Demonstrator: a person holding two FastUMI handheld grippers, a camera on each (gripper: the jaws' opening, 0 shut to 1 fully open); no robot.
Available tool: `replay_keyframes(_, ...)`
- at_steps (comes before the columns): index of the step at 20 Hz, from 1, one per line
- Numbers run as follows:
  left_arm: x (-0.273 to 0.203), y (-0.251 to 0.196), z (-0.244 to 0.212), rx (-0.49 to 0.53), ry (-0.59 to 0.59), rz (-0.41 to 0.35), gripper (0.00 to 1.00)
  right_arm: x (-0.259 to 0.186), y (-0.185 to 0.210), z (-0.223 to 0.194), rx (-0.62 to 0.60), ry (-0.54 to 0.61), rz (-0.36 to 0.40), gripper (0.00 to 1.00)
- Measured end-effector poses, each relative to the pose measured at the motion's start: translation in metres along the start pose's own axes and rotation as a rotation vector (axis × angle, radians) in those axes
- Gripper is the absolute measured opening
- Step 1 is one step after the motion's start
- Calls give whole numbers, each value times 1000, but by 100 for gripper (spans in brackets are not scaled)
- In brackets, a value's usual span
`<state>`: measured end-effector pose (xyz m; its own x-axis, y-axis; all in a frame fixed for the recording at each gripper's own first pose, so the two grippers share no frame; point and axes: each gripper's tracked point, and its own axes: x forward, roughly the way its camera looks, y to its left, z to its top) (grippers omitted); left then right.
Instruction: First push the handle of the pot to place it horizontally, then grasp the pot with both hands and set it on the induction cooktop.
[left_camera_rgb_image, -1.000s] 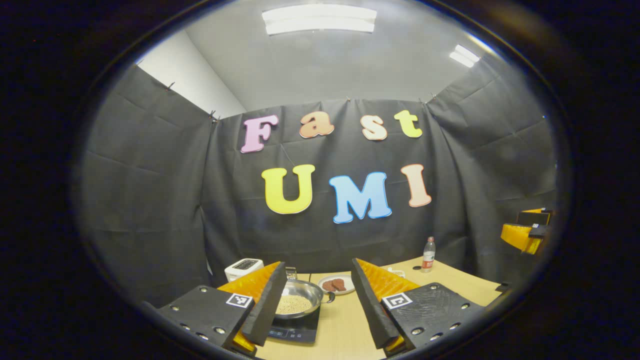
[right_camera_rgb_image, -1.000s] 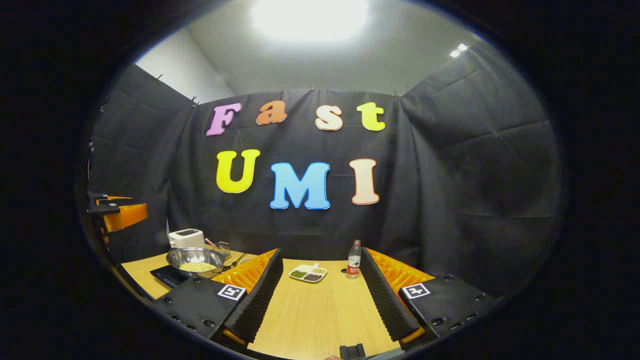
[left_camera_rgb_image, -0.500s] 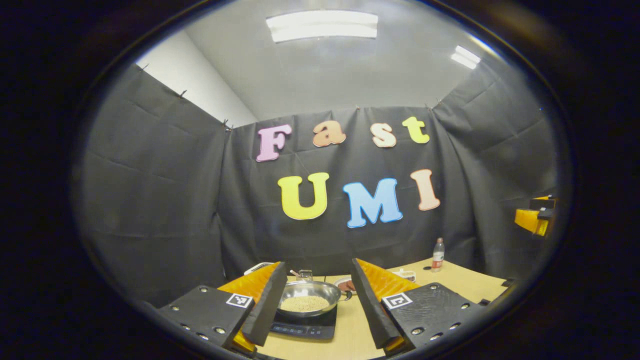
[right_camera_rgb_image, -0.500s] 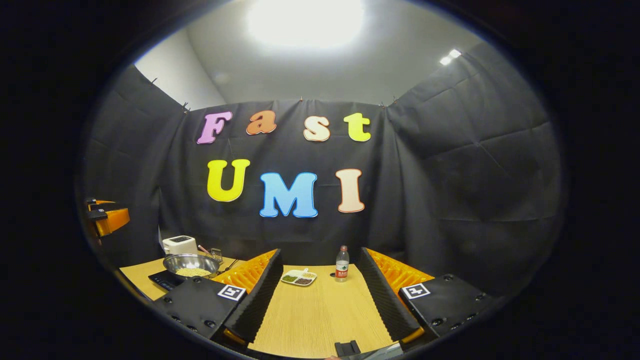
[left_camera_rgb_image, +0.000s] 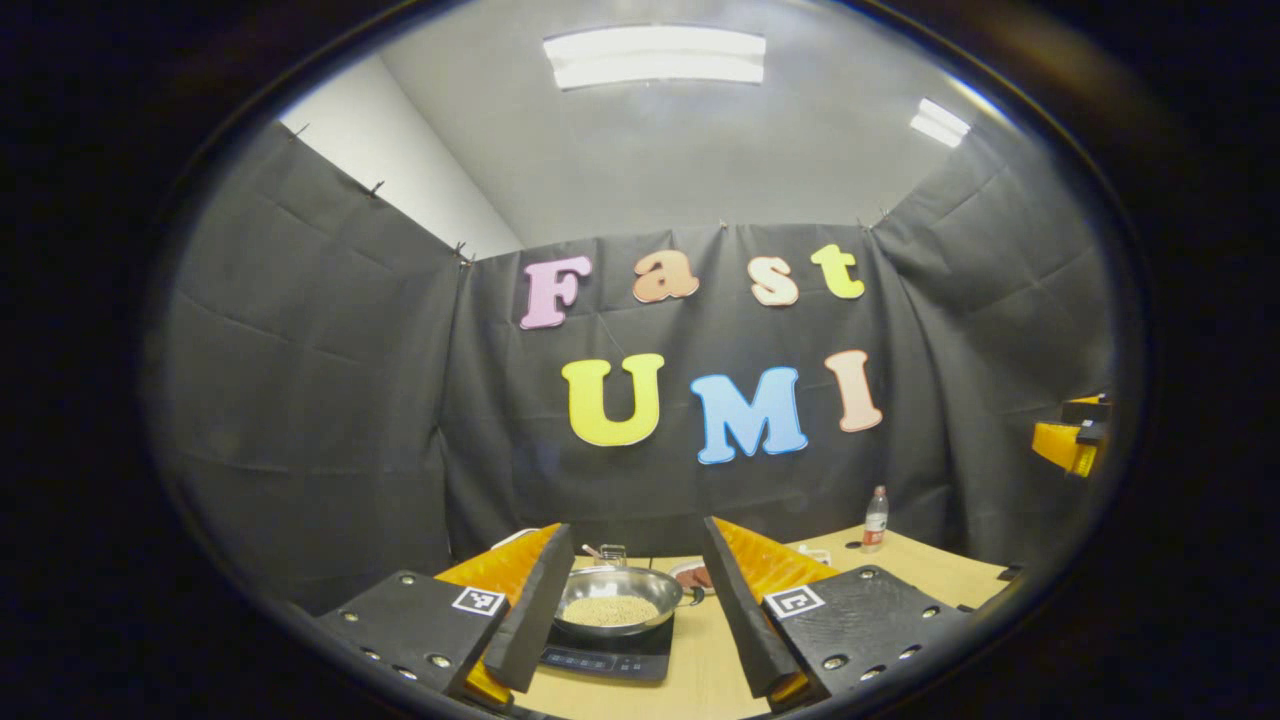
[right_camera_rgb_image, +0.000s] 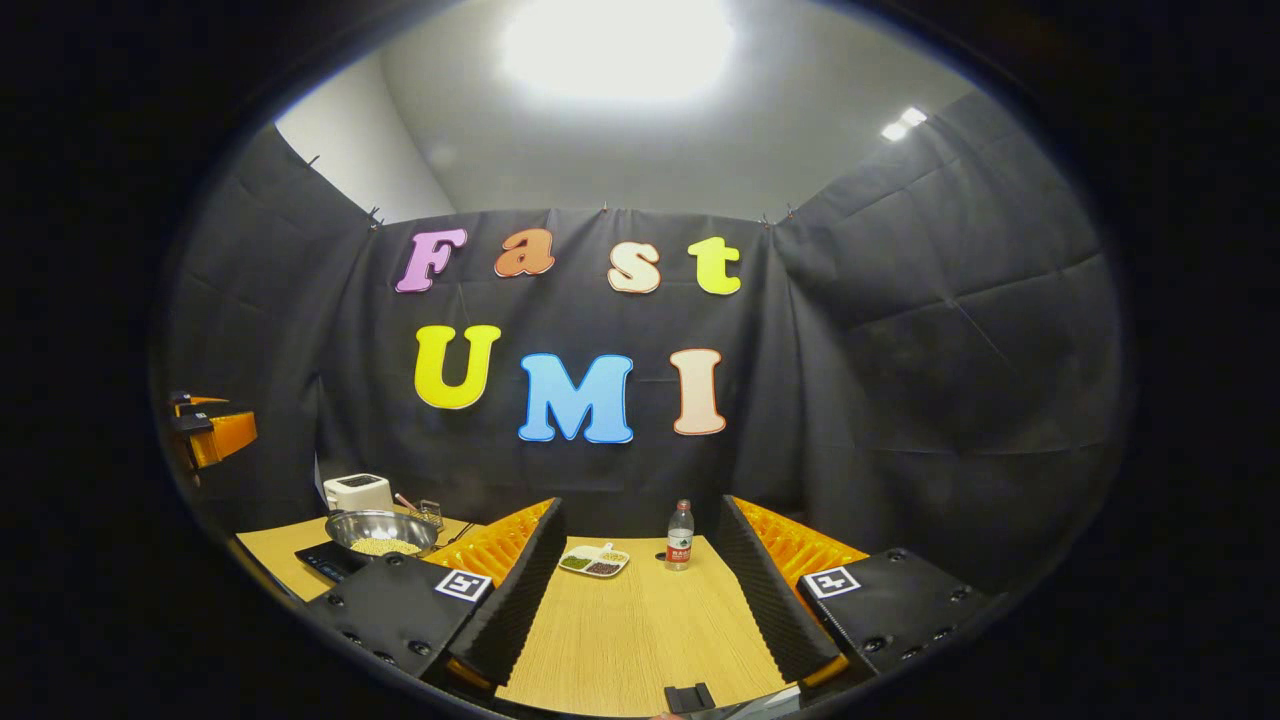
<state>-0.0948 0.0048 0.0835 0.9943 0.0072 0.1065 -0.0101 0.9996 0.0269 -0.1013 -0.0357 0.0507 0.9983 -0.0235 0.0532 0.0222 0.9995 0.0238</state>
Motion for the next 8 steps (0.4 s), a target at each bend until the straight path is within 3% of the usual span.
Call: replay_keyframes(8, -2, 4, -4, 5, 12, 22, 75, -2, 9, -3, -44, 0, 18, 97)
